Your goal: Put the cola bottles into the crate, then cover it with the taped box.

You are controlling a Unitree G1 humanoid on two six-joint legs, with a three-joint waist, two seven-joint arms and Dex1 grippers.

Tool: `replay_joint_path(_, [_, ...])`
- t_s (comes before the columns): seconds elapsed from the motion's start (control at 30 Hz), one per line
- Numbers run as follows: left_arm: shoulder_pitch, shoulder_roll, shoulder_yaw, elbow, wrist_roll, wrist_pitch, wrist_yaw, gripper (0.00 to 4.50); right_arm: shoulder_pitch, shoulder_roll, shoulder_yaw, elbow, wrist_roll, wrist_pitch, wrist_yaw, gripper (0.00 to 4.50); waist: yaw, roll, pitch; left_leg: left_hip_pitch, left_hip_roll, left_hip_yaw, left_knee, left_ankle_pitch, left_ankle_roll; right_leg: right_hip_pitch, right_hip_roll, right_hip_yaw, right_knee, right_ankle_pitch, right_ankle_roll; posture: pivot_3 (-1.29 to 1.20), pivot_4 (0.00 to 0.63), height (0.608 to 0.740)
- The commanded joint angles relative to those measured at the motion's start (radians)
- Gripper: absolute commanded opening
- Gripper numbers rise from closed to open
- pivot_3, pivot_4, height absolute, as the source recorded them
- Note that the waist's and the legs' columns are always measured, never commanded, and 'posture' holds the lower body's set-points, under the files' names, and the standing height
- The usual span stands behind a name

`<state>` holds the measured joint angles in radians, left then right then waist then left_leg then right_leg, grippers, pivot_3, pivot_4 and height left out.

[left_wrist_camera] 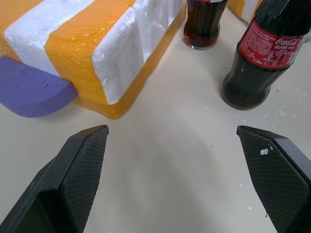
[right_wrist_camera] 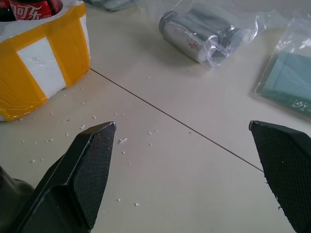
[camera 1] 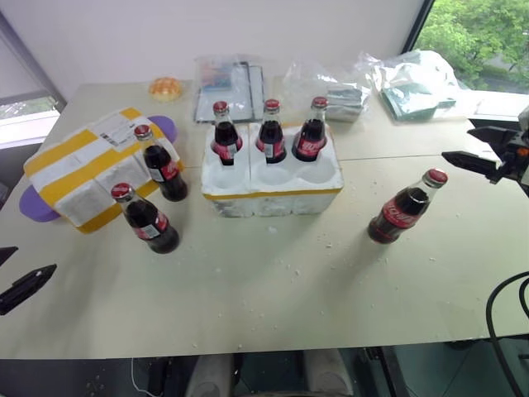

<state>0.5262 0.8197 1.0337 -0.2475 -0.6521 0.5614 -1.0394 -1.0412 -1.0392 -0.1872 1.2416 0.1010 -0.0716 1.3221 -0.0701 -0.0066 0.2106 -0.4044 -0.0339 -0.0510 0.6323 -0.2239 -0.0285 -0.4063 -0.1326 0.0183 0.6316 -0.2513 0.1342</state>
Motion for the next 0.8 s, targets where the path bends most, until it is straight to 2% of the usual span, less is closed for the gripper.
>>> replay_joint_path(0.03, [0.011, 0.013, 0.022, -0.012, 0.013, -0.022, -0.002, 4.41, -0.025, -0.013, -0.021, -0.014, 0.014, -0.005, -0.001, 4.50, 0.000, 0.000, 0.000, 0.000, 0.000, 0.000, 0.000, 0.000, 0.000, 0.000, 0.000, 0.000, 0.000, 0.000, 0.000, 0.00, 0.150, 0.737])
replay_joint_path(0.37, [-0.005, 0.013, 0.014, -0.009, -0.009, 0.015, 0.015, 4.41, -0.032, -0.011, -0.022, -0.013, 0.023, 0.048, 0.028, 4.50, -0.001, 0.000, 0.000, 0.000, 0.000, 0.000, 0.000, 0.000, 0.000, 0.000, 0.000, 0.000, 0.000, 0.000, 0.000, 0.00, 0.150, 0.737])
replay_joint_path(0.8, [-0.006, -0.005, -0.015, -0.052, -0.019, 0.013, 0.014, 4.41, -0.053, -0.013, -0.001, -0.027, 0.001, 0.018, 0.047, 4.50, -0.001, 0.000, 0.000, 0.000, 0.000, 0.000, 0.000, 0.000, 0.000, 0.000, 0.000, 0.000, 0.000, 0.000, 0.000, 0.00, 0.150, 0.737])
